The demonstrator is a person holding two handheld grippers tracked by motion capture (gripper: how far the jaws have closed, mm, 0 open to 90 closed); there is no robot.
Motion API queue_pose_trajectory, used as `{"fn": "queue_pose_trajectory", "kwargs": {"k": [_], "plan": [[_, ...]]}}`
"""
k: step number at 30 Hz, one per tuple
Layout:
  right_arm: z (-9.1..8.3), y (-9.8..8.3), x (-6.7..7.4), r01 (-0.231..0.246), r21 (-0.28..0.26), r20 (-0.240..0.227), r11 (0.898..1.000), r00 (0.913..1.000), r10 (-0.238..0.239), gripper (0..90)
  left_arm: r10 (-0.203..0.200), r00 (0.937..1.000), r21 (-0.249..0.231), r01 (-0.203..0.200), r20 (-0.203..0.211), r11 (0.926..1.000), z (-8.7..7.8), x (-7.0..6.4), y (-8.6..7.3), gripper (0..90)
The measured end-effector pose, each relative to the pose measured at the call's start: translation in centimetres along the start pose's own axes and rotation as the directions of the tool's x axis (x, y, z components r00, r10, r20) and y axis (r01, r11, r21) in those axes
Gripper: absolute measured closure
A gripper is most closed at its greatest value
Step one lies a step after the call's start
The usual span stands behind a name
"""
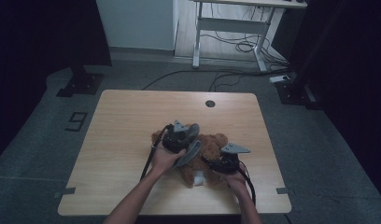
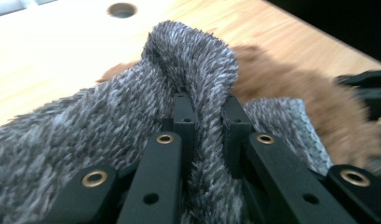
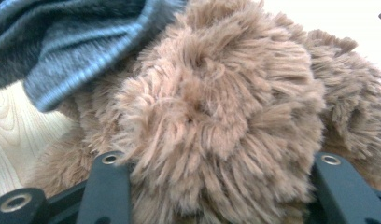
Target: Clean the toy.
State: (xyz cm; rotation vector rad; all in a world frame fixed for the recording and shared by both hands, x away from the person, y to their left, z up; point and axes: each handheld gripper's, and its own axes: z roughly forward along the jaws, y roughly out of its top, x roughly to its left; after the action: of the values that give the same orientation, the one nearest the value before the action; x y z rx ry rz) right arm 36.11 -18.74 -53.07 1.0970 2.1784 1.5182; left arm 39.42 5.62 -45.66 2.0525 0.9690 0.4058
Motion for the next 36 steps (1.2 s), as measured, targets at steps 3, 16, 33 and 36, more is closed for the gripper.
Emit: {"fn": "queue_pose_trajectory", "kwargs": {"k": [3,16,33,36], "plan": [[0.0,0.0,-0.1,-0.007,-0.002,-0.005,1.0,1.0,0.007,46.9,-0.006,0.9991,-0.008,0.006,-0.041,1.0,-1.1,1.5,-0.8,79.9],[0.0,-0.1,-0.2,-0.018,-0.004,-0.011,1.0,0.9998,0.018,46.9,-0.142,0.9845,-0.057,0.136,-0.103,0.989,-5.0,7.0,-4.7,79.8],[0.0,-0.1,-0.5,-0.031,-0.019,-0.02,0.999,0.9993,0.031,48.6,-0.268,0.9624,0.005,0.269,-0.044,0.9632,-3.4,9.3,-8.7,80.5],[0.2,0.0,-0.7,-0.013,-0.036,0.019,0.999,0.9997,0.014,49.1,-0.232,0.9704,0.011,0.233,-0.067,0.9724,-3.1,9.0,-7.2,80.6]]}}
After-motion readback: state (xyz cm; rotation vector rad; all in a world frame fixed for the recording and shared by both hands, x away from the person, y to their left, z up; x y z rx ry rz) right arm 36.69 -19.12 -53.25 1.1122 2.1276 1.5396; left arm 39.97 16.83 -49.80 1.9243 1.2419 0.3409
